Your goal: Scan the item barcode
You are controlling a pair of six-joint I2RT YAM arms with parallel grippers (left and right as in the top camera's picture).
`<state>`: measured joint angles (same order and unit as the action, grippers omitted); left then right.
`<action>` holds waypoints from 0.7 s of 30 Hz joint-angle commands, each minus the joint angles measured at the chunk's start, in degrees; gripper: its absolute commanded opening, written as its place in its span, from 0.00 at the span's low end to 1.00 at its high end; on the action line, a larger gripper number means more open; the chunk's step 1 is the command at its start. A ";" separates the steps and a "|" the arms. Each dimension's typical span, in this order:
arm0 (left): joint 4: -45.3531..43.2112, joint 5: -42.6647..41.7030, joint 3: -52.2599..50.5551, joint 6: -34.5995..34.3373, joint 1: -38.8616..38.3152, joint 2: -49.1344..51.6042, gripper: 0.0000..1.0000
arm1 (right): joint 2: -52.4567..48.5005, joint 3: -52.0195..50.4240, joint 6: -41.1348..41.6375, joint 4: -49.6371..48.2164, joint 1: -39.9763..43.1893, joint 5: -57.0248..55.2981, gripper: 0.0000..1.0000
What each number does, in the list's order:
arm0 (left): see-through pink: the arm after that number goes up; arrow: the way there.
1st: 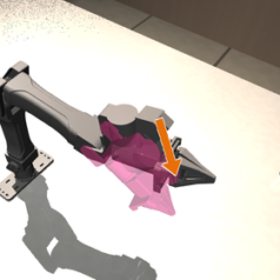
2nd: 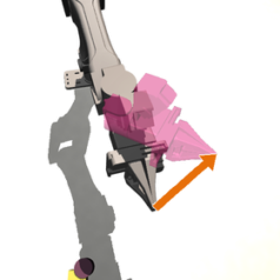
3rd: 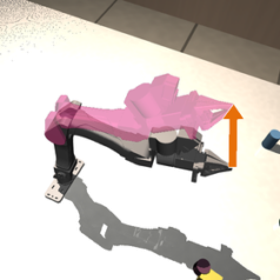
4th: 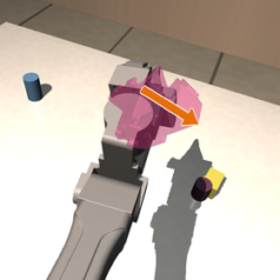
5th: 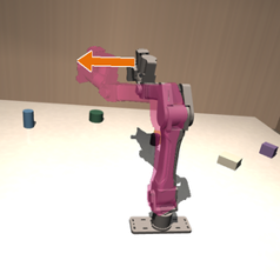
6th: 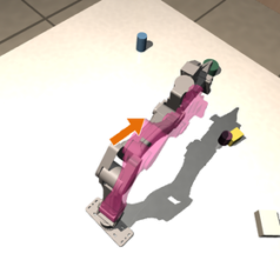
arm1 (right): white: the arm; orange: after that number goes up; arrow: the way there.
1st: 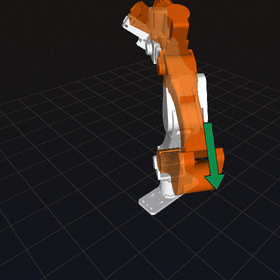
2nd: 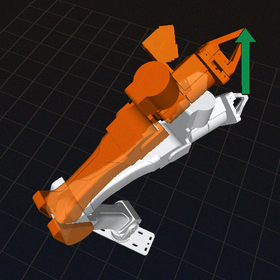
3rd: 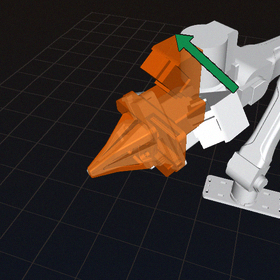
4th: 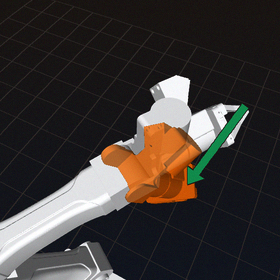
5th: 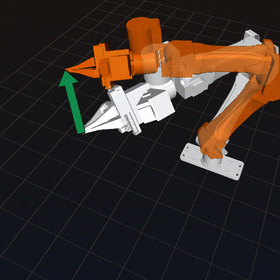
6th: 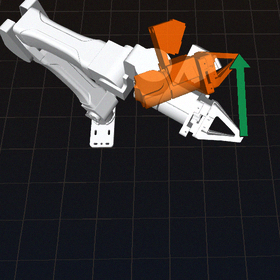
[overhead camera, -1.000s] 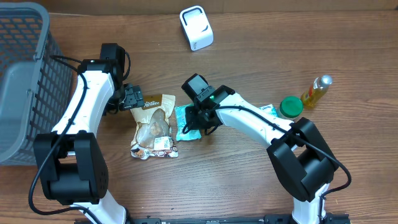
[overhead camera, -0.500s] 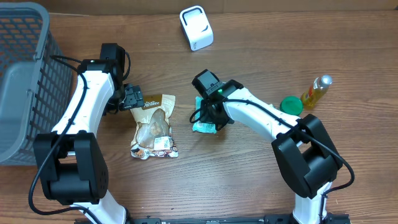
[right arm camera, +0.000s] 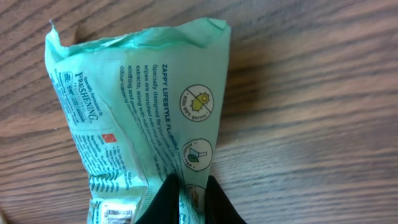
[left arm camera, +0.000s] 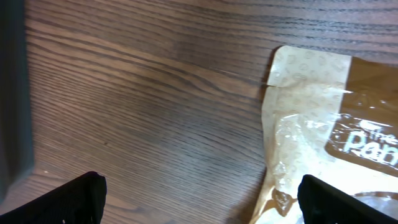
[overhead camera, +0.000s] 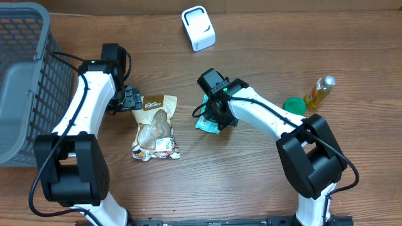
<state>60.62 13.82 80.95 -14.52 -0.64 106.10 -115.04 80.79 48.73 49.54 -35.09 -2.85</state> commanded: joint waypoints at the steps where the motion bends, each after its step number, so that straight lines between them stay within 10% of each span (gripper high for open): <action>1: -0.02 2.21 0.74 1.70 0.31 -0.46 1.00 | -0.26 -0.31 3.15 -0.24 0.24 3.30 0.14; 12: -9.01 -3.69 0.74 1.64 0.31 -0.48 1.00 | -0.20 -0.11 3.69 -0.09 0.48 3.65 0.33; 18: -10.43 -23.87 0.74 1.73 0.28 -0.46 1.00 | 2.58 4.72 -7.28 2.08 3.54 10.16 0.91; 21: -12.76 -37.81 0.74 1.73 0.22 -0.48 1.00 | 3.54 4.83 -7.30 2.49 5.38 10.23 0.94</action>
<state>49.34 -4.91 81.03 -13.32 -0.64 106.10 -114.59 83.66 44.62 51.79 -31.86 5.52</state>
